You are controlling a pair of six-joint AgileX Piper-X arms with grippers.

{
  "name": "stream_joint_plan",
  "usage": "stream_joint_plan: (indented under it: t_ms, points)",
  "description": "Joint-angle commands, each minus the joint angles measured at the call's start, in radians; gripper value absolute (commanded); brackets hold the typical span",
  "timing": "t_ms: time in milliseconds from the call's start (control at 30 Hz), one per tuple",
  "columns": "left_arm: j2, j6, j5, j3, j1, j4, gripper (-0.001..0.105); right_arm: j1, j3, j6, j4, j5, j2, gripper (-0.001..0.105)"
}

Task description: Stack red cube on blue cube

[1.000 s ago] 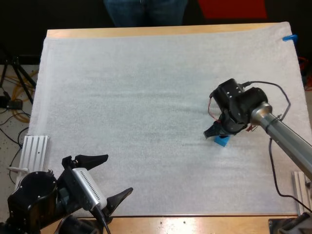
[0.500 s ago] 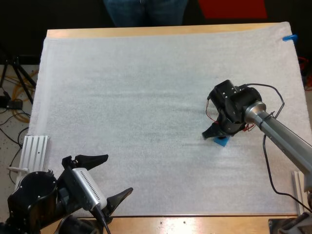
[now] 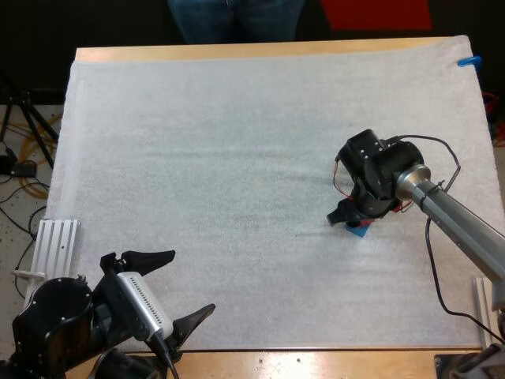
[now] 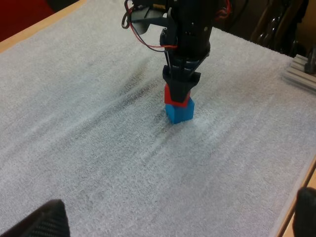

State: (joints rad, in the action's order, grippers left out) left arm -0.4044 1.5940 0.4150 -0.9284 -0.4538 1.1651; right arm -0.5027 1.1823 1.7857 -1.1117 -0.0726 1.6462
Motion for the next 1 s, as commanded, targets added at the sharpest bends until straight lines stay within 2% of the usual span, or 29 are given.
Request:
stream_joint_plan:
  t_ms: [0,600,767,900,967]
  points:
    - [0.000,0.001,0.007,-0.007,-0.005,0.004,0.087,0.003,0.010,0.005,0.004,0.001,-0.006,0.059]
    - [-0.014,0.000,0.000,-0.007,0.000,-0.021,0.087,0.003,0.050,-0.058,-0.041,0.001,-0.312,0.059]
    - [-0.095,0.001,-0.099,-0.007,0.024,-0.069,0.087,0.084,0.050,-0.054,0.050,0.005,-0.329,0.059]
    - [-0.157,0.001,-0.105,-0.007,0.091,-0.109,0.087,0.182,0.050,-0.034,0.054,0.025,-0.327,0.059]
    - [-0.188,-0.002,-0.105,-0.009,0.155,-0.144,0.087,0.256,0.050,-0.003,0.054,0.025,-0.337,0.059]
